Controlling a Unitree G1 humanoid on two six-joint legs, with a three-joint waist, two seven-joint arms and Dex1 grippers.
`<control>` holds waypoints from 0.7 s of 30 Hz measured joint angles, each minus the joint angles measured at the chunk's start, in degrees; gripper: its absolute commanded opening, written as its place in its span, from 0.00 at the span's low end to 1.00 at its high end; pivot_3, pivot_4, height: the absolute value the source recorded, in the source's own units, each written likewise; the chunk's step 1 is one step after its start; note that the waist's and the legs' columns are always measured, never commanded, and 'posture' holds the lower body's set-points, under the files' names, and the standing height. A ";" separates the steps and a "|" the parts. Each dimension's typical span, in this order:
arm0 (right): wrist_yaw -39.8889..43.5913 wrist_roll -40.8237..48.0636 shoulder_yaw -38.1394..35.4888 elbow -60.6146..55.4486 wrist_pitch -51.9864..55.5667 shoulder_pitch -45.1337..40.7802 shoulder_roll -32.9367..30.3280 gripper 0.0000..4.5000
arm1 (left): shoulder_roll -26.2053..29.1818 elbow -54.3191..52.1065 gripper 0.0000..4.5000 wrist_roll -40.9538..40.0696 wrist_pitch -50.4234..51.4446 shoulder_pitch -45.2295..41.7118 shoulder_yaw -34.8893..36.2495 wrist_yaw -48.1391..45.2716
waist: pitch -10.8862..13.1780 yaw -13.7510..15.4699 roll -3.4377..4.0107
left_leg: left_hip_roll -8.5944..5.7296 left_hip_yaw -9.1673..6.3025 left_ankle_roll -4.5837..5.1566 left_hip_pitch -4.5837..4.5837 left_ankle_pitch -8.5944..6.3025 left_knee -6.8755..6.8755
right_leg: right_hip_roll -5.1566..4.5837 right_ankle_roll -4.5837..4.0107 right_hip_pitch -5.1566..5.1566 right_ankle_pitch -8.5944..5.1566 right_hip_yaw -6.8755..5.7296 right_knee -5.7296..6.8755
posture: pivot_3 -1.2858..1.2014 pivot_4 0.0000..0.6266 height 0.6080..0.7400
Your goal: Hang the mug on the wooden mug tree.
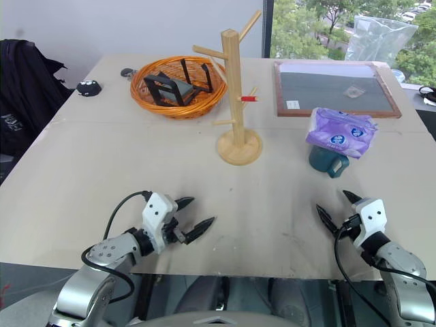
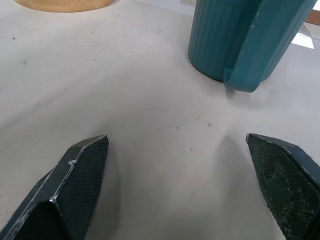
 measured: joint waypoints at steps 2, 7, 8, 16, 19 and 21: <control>0.32 0.25 -0.01 0.00 0.00 0.07 -0.08 0.99 | 0.00 0.00 1.00 0.00 -0.02 -0.01 0.00 0.00 | 0.00 0.01 0.00 | 0.00 0.00 0.00 0.00 0.00 0.00 | 0.00 0.00 0.00 0.00 0.00 0.00 | 0.52 0.24 0.98; 1.73 1.80 -0.02 0.00 0.21 0.16 -0.34 0.99 | -0.46 0.00 1.00 -0.04 -0.07 -0.53 0.00 0.15 | 0.00 0.00 0.00 | 0.00 0.00 0.00 0.00 0.00 0.00 | 0.00 0.00 0.00 0.00 0.00 0.00 | 0.52 0.24 0.98; 1.83 1.79 -0.02 0.04 0.25 0.06 -0.46 0.99 | -0.52 0.00 1.00 -0.04 -0.07 -0.61 0.00 0.15 | 0.00 0.00 0.00 | 0.00 0.00 0.00 0.00 0.00 0.00 | 0.00 0.00 0.00 0.00 0.00 0.00 | 0.52 0.24 0.98; 1.91 1.80 -0.03 0.19 0.45 -0.03 -1.15 0.99 | -0.64 0.00 1.00 -0.02 -0.13 -0.74 0.00 0.07 | 0.00 0.02 0.00 | 0.00 0.00 0.00 0.00 0.00 0.00 | 0.00 0.00 0.00 0.00 0.00 0.00 | 0.52 0.24 0.98; 2.29 2.71 -0.12 0.17 1.88 0.15 -2.06 0.99 | -0.83 0.00 1.00 -0.03 -0.13 -1.05 -0.01 0.16 | 0.00 0.03 0.00 | 0.00 0.00 0.00 -0.01 0.00 0.00 | 0.00 0.00 0.00 0.00 0.00 0.00 | 0.52 0.24 0.98; 2.40 2.94 -0.36 0.14 2.54 0.17 -2.65 0.99 | -0.96 0.00 1.00 -0.03 -0.12 -1.31 -0.02 0.24 | 0.00 0.02 0.00 | 0.00 0.00 0.00 0.00 0.00 0.00 | 0.00 0.00 0.00 0.00 0.00 0.00 | 0.52 0.24 0.98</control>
